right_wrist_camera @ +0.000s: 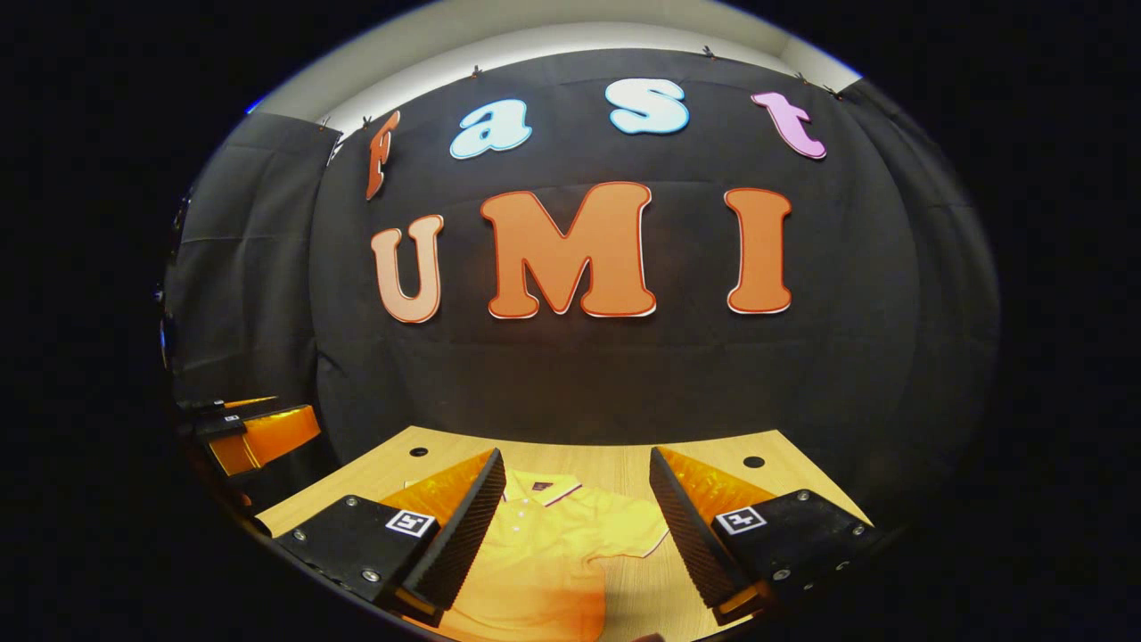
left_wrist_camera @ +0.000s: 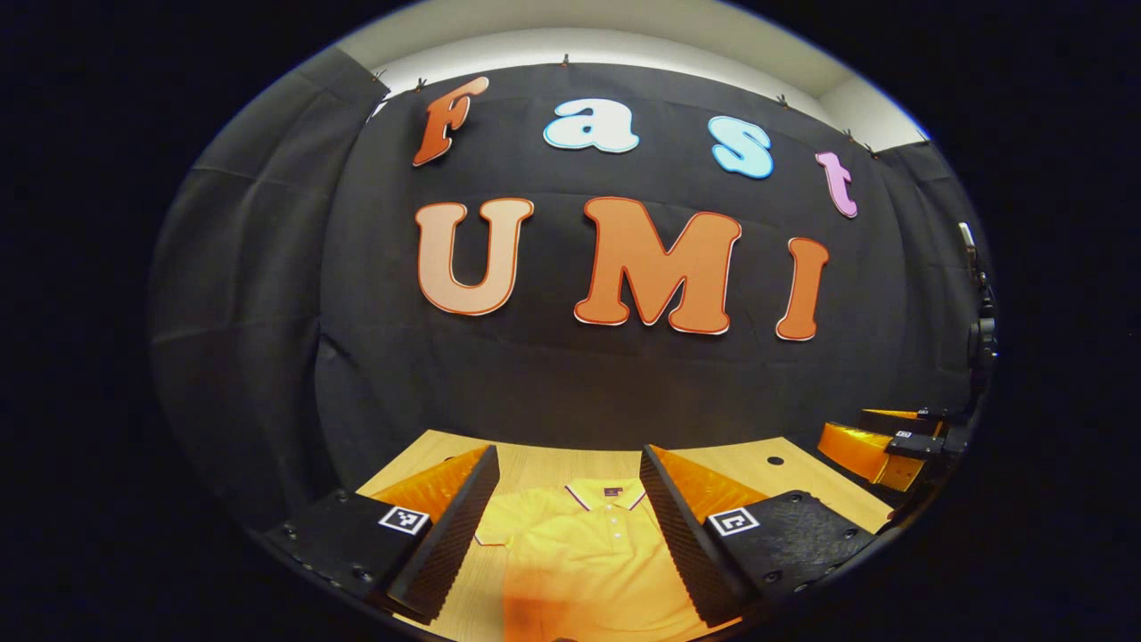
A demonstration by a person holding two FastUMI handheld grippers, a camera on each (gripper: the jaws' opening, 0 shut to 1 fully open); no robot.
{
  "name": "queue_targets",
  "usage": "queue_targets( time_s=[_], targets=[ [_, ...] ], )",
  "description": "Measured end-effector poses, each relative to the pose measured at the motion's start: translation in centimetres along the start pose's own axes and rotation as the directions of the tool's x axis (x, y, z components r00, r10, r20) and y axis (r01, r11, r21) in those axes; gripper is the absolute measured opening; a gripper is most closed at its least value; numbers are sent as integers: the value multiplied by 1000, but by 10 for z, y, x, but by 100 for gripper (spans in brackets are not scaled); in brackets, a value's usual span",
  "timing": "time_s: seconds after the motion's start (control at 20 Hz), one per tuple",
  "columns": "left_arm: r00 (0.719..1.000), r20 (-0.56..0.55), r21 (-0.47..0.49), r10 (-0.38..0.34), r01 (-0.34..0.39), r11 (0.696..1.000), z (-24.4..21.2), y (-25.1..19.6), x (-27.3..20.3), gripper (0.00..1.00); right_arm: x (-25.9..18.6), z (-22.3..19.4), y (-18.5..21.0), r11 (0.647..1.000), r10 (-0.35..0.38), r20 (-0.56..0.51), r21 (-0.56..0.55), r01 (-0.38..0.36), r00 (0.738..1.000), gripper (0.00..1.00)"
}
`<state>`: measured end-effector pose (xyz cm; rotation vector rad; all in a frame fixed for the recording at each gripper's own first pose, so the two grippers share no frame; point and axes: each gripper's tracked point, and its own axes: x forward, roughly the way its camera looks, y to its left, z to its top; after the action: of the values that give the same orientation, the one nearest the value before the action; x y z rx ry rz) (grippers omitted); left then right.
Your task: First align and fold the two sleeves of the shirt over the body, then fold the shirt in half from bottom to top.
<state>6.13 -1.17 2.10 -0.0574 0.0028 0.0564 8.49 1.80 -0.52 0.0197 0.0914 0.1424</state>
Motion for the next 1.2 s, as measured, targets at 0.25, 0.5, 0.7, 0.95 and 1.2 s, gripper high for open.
queue_targets(
  time_s=[0.25, 0.5, 0.7, 0.95, 1.2],
  targets=[
    [999, 18, -37, 52, -51, 998, 16, 15, 17, 98, 19, 5, -4, 1000, -3, -29, 15, 4, 1000, 99],
    [996, 69, 41, 51, -54, 998, 38, 14, 20, 98, 39, -21, -33, 996, -56, -108, 66, 63, 993, 98],
    [994, 100, 70, 32, -39, 997, 40, 0, 15, 98, 62, -58, -62, 992, -101, -208, 60, 115, 973, 98],
    [994, 94, 77, 57, -64, 995, 34, -1, 3, 98, 82, -129, -93, 985, -128, -429, 52, 166, 894, 98],
    [985, 108, 112, 133, -146, 983, 35, 10, -11, 98, 95, -199, -105, 980, -89, -637, 80, 180, 766, 98]
  ],
)
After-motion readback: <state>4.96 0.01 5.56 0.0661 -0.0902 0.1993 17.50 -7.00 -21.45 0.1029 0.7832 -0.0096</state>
